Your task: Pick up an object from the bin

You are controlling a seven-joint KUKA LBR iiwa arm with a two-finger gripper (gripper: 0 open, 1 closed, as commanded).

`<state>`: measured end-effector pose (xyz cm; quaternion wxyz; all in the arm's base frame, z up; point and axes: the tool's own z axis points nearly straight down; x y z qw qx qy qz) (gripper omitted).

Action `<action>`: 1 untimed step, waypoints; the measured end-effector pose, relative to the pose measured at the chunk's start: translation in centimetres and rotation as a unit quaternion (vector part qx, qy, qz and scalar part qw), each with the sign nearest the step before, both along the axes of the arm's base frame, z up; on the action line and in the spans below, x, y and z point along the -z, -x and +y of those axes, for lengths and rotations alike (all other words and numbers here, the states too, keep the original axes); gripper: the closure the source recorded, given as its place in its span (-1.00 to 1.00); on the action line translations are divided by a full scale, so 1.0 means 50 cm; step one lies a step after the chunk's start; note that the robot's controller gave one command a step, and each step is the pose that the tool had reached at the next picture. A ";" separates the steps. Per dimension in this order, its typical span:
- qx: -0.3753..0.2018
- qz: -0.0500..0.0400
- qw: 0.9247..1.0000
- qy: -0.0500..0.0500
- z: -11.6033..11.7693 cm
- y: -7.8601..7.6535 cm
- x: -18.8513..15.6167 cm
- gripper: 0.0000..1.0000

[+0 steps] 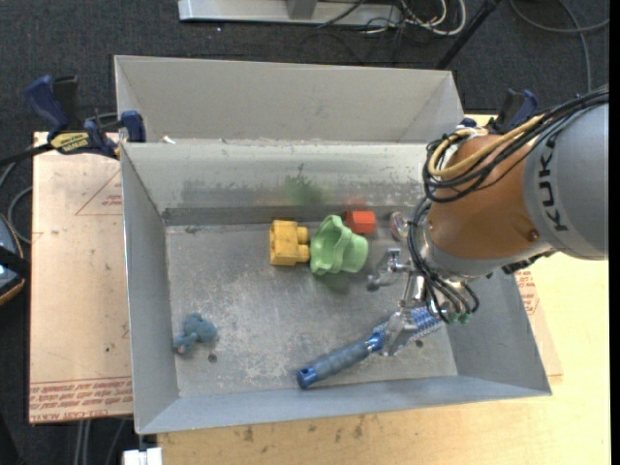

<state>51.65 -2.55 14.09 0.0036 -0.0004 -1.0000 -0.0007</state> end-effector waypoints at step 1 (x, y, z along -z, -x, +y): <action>-0.009 -0.006 1.000 0.000 -0.054 0.036 0.131 -1.00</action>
Offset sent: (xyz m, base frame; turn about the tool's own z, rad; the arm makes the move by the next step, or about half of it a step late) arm -0.0204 -0.0272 -0.0670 -0.0231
